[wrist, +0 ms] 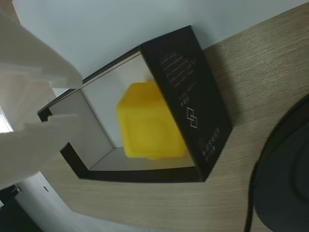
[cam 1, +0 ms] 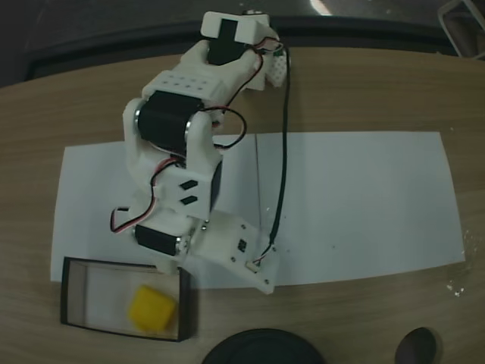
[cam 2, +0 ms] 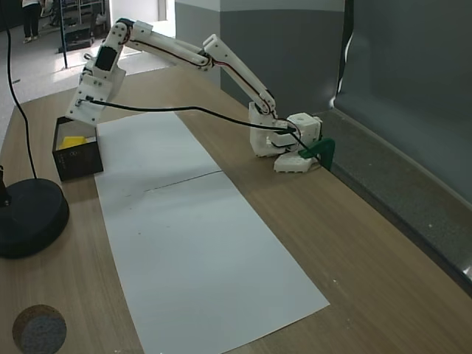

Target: Grab a yellow square and put it in the box.

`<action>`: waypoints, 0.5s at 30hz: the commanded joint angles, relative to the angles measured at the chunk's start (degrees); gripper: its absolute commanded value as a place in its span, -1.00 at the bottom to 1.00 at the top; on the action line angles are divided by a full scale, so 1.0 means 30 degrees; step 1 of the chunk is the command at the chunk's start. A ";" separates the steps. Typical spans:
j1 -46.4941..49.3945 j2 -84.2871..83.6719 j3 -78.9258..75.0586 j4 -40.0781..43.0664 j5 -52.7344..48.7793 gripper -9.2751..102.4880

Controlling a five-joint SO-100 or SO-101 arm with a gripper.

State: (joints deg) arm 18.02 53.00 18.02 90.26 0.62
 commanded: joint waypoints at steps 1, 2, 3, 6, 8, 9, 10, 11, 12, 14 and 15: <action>-0.1641 0.3545 -0.2139 0.2490 0.0439 -0.82; -0.2227 0.4131 -0.2373 0.2988 0.0645 -0.84; -0.2725 0.4775 -0.2373 0.3135 0.0762 -0.84; -0.4043 0.7705 -0.0615 0.3105 0.0615 -0.84; -0.5068 1.0107 0.1143 0.3105 0.0615 -0.84; -0.5566 1.1426 0.2168 0.3105 0.0703 -0.84; -0.6064 1.2920 0.3223 0.3076 0.0703 -0.84; -0.6504 1.4473 0.4365 0.3076 0.0674 -0.84; -0.6885 1.6113 0.5537 0.3076 0.0645 -0.84; -0.7354 1.9453 0.8027 0.3047 0.0615 -0.84; -0.7412 2.1035 0.9346 0.3018 0.0615 -0.84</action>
State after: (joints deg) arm -3.60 99.23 41.31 99.58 2.46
